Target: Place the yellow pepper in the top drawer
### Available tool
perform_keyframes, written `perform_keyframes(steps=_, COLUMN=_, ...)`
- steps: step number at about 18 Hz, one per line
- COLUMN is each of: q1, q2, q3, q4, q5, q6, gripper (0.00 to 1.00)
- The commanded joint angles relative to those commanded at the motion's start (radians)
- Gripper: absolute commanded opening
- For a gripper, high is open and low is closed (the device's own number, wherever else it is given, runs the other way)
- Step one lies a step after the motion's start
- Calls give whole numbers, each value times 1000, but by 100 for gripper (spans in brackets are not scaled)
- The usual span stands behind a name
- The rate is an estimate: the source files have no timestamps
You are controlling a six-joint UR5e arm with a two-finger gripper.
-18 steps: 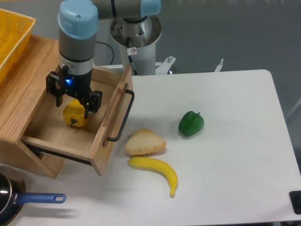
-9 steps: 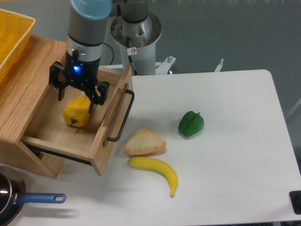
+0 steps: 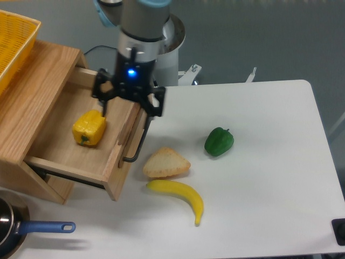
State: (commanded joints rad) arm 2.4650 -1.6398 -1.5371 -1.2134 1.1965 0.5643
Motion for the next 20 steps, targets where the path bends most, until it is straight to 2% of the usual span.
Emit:
perform_keyframes(steps=5, q1=110, q2=-35, q3=-2, q4=8, q5=2, q6=224, gripper=100)
perform_keyframes(steps=9, q1=150, q2=-89, q3=-3, q4=12, q5=5, q6=365, gripper=100)
perform_keyframes(steps=10, q1=152, q2=-107, q3=-5, q4=17, q5=21, q6=400, gripper=100)
perform_keyframes(steps=14, q1=152, q2=-172, q3=-11, q4=34, q5=260, q6=546, gripper=100)
perform_keyframes(steps=17, q1=157, q2=-215, q3=-14, q4=35, q5=299, q6=597, gripper=100)
perform_keyframes(steps=20, q1=177, q2=-294, q3=0, q4=45, q5=301, q6=736, gripper=100)
